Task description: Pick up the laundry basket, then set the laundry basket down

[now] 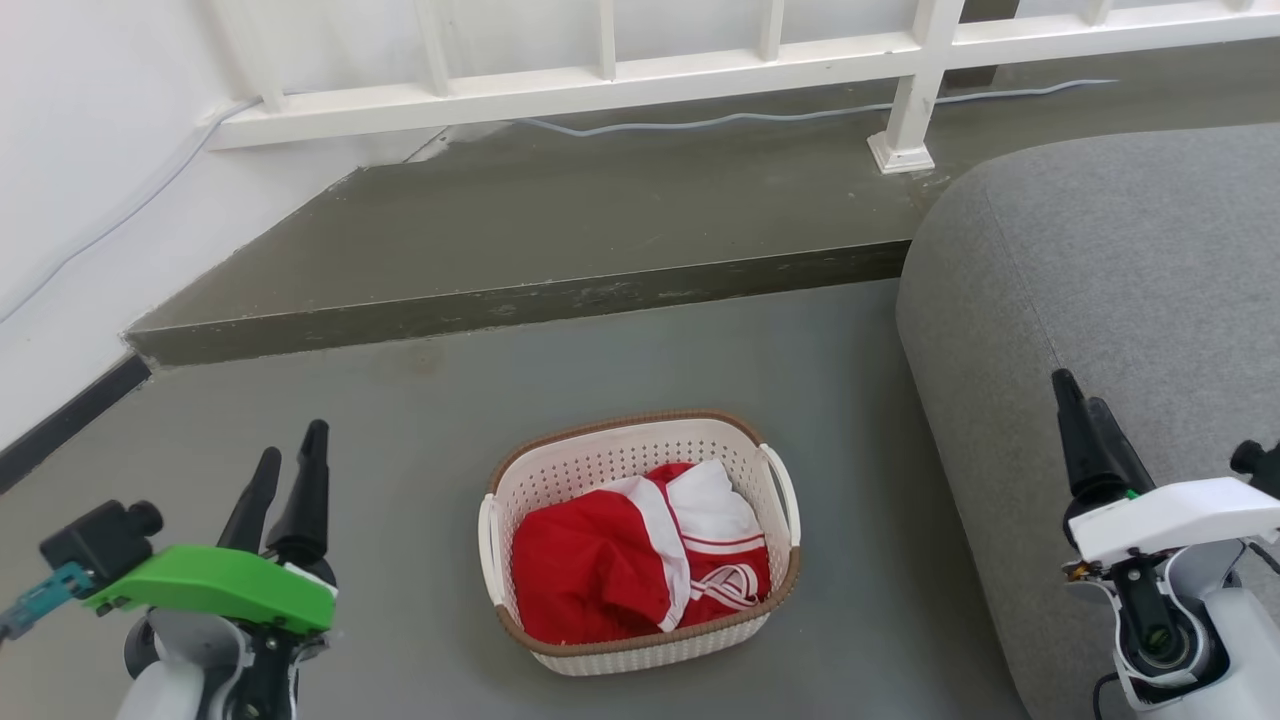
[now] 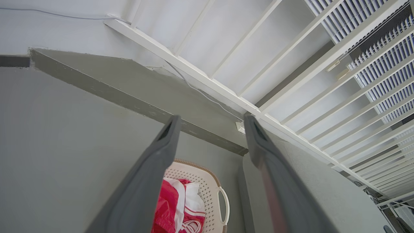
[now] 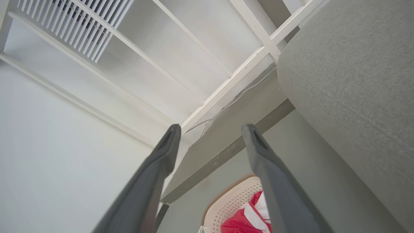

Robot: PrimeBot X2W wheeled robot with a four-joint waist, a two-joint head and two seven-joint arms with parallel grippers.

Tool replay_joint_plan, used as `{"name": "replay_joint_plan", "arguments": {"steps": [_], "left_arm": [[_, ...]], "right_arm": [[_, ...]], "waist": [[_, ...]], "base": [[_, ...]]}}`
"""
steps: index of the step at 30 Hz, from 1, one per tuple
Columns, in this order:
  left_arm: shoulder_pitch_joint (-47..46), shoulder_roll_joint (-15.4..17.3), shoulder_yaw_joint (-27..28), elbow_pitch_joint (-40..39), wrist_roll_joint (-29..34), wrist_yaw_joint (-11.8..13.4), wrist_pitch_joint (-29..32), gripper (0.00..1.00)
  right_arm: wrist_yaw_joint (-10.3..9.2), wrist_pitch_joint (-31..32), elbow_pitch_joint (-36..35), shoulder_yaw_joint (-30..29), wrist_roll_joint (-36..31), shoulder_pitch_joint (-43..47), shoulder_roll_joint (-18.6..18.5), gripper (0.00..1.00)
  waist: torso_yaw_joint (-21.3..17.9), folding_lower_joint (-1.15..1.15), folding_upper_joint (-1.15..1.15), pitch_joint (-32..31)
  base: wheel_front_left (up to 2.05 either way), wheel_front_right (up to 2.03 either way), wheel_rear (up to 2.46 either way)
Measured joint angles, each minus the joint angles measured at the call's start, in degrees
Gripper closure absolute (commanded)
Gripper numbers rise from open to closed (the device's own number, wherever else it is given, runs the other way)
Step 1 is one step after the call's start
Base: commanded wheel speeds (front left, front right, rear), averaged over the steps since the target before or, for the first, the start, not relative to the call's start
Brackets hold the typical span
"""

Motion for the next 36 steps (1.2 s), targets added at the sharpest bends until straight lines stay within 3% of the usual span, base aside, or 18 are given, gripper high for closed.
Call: {"name": "replay_joint_plan", "arguments": {"steps": [16,36], "left_arm": [[0.0,0.0,-3.7,-1.1,13.0,4.0,-2.7,0.00],[-0.5,0.2,-6.9,-1.9,26.8,6.6,-6.0,0.00]], "right_arm": [[-3.03,-2.6,-0.2,4.8,-13.9,-0.2,-1.3,0.00],[-5.66,-5.8,-0.4,8.6,-27.8,-1.0,-1.9,0.00]], "waist": [[0.3,0.00,0.00,0.0],[0.6,0.00,0.00,0.6]], "base": [[0.00,0.00,0.00],[0.00,0.00,0.00]]}}
